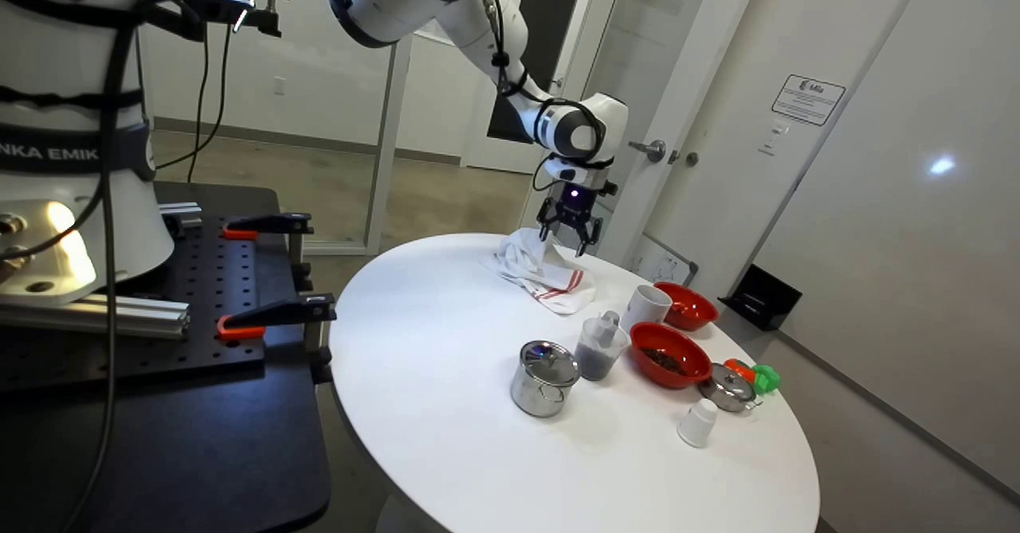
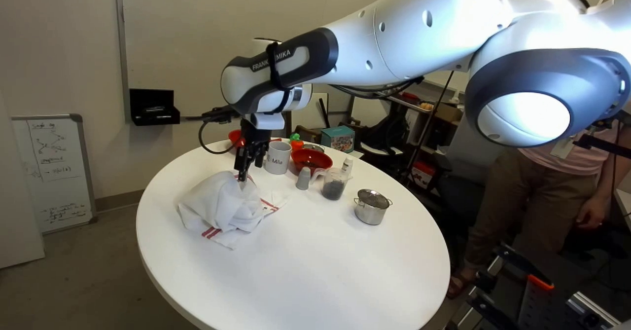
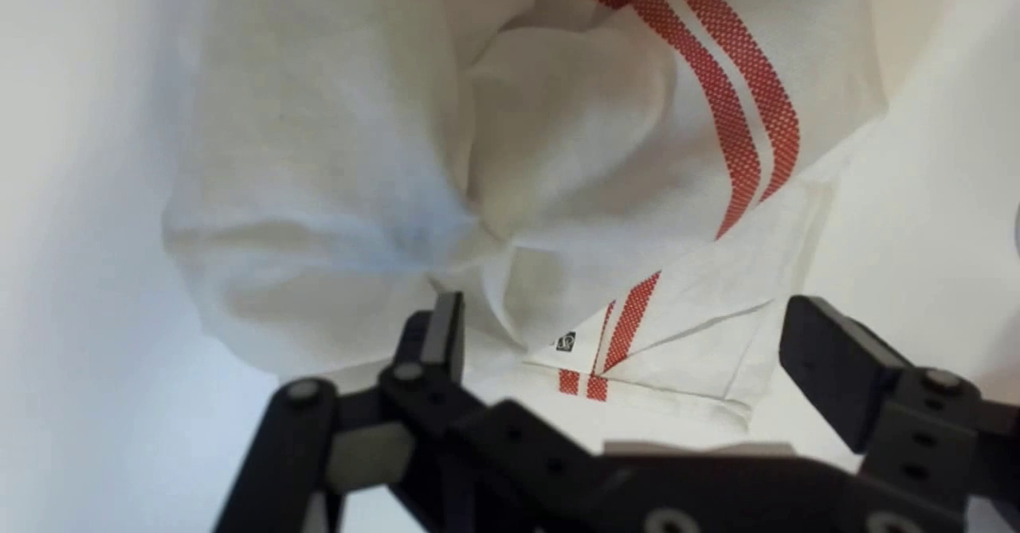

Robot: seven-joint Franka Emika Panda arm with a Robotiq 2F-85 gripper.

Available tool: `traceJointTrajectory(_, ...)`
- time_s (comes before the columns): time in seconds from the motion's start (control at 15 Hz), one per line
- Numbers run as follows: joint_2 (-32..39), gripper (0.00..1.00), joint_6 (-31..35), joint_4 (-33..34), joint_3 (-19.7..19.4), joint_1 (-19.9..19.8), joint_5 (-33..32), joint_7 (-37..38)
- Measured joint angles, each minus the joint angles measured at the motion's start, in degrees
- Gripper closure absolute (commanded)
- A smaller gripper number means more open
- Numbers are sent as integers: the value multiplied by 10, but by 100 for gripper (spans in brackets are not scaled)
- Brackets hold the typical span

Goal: Pick up the towel and place it back on the table

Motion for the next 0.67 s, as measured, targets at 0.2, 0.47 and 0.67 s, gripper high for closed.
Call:
traceJointTrajectory(0.2,-12,0,-4,0,-7,2,-5,-10)
traceJointTrajectory(0.47,-23,0,-4,-2,-12,3,-5,-28)
traceJointTrajectory(0.67,-38,0,13,-2,54,-23,-81,-10)
